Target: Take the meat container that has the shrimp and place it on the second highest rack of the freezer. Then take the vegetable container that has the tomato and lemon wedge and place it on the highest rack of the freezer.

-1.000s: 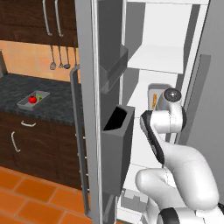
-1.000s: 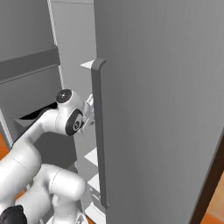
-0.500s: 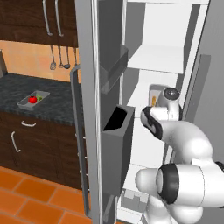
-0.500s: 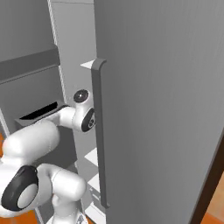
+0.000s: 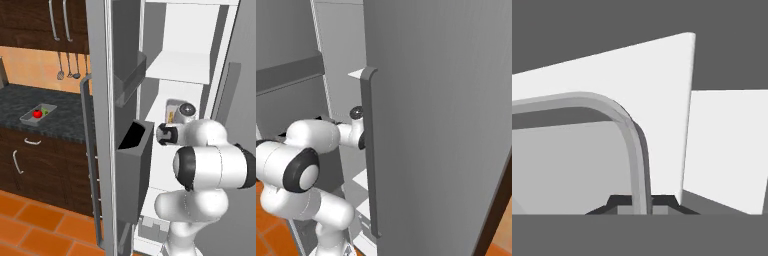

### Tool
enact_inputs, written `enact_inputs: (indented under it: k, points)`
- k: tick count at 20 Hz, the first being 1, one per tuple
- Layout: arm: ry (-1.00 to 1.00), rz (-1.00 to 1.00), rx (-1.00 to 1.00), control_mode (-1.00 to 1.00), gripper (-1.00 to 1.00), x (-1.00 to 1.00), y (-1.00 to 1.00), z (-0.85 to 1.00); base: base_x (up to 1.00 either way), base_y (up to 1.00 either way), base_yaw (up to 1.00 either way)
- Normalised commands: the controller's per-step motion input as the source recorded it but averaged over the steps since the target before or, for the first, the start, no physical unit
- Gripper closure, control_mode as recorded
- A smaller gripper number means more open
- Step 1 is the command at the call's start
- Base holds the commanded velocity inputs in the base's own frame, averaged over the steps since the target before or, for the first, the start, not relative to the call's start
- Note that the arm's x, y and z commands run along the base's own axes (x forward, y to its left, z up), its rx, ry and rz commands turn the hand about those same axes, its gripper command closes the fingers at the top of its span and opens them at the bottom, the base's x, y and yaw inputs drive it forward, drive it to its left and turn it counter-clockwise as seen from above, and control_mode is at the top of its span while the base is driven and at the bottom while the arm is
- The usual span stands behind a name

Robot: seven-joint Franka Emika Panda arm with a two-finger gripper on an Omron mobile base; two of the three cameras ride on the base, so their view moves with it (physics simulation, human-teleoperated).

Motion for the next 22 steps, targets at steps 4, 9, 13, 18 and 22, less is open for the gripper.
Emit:
enact_inputs:
  k: [4, 9, 13, 18, 22]
  points:
    - [0.00, 0.00, 0.00, -1.00, 1.00, 0.55, -0.11, -0.42, 0.00, 0.00, 0.00]
    - [0.00, 0.00, 0.02, -1.00, 1.00, 0.44, -0.27, -0.10, 0.00, 0.00, 0.00]
    - [0.00, 0.00, 0.00, -1.00, 1.00, 0.09, -0.05, -0.02, 0.00, 0.00, 0.00]
    - [0.00, 0.00, 0.00, -1.00, 1.00, 0.00, 0.00, 0.00, 0.00, 0.00, 0.00]
    - [0.01, 0.00, 0.00, -1.00, -1.00, 0.06, 0.00, 0.00, 0.00, 0.00, 0.00]
